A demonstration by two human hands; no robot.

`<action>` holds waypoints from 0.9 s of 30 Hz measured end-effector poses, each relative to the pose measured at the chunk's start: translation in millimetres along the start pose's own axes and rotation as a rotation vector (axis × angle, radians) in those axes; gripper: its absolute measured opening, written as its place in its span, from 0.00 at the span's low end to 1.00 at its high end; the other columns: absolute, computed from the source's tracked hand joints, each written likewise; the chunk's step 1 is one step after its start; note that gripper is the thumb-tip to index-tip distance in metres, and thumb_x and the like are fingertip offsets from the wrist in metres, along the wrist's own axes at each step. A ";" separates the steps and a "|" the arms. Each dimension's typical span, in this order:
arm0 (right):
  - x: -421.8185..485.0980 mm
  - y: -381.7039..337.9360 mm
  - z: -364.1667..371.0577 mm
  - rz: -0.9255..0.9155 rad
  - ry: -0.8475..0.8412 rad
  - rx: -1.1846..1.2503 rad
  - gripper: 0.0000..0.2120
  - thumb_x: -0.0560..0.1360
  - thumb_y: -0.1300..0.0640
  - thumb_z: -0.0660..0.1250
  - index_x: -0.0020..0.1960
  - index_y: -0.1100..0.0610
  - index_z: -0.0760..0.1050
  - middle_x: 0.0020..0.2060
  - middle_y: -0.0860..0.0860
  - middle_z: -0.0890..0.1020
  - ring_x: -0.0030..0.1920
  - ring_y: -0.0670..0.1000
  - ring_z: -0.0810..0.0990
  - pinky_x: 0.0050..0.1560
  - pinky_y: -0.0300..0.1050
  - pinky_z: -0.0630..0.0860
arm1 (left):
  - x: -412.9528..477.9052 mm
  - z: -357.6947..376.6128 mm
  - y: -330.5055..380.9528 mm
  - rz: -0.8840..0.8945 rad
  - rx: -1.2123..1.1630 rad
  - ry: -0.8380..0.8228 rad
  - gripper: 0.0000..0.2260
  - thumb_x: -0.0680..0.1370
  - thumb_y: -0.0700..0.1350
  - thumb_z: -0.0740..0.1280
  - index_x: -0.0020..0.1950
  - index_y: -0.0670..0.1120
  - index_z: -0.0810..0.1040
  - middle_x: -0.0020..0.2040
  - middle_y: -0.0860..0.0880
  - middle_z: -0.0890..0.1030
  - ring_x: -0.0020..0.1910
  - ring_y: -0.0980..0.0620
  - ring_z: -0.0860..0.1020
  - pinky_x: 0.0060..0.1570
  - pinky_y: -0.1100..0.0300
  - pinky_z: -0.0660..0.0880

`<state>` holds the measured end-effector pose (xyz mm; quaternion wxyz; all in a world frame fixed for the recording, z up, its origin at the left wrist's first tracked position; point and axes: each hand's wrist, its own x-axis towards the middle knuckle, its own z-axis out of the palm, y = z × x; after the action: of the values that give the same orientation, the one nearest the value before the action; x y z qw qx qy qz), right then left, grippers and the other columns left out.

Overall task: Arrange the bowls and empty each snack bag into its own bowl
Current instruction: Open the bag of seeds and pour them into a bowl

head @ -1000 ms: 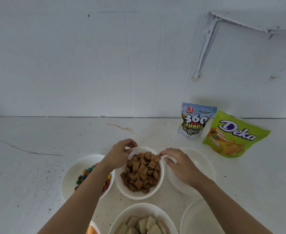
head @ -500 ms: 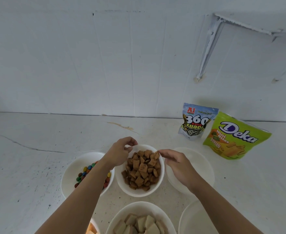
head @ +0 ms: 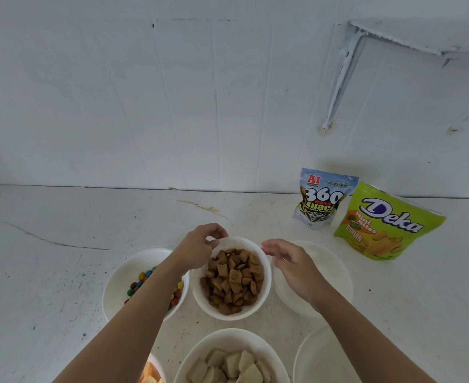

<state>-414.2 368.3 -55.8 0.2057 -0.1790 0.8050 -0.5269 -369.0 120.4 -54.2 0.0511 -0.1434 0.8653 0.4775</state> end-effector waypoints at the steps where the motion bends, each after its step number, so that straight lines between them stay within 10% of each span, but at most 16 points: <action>1: 0.5 -0.6 -0.7 -0.005 -0.004 -0.012 0.21 0.79 0.70 0.59 0.59 0.49 0.80 0.56 0.42 0.84 0.59 0.38 0.80 0.65 0.39 0.73 | 0.3 -0.2 1.1 0.004 0.003 -0.007 0.13 0.83 0.35 0.59 0.52 0.50 0.80 0.54 0.53 0.81 0.50 0.51 0.82 0.50 0.56 0.80; 16: 1.0 -7.3 -22.8 -0.093 0.066 -0.124 0.11 0.81 0.61 0.65 0.55 0.47 0.81 0.51 0.41 0.85 0.55 0.37 0.81 0.57 0.35 0.74 | -2.2 3.3 21.1 0.135 0.058 0.001 0.10 0.83 0.43 0.62 0.54 0.54 0.81 0.58 0.56 0.82 0.54 0.59 0.80 0.50 0.66 0.76; 27: -1.8 -30.5 -85.8 -0.290 0.485 -0.196 0.07 0.79 0.63 0.67 0.52 0.53 0.81 0.47 0.43 0.84 0.48 0.40 0.80 0.47 0.32 0.74 | 26.4 51.0 126.1 0.290 -0.236 0.111 0.07 0.81 0.46 0.67 0.46 0.56 0.81 0.48 0.55 0.83 0.48 0.51 0.81 0.52 0.52 0.79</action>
<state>-455.1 424.0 3.5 -0.0884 -0.1798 0.8437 -0.4980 -434.1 221.4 14.7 -0.0832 -0.0481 0.8163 0.5696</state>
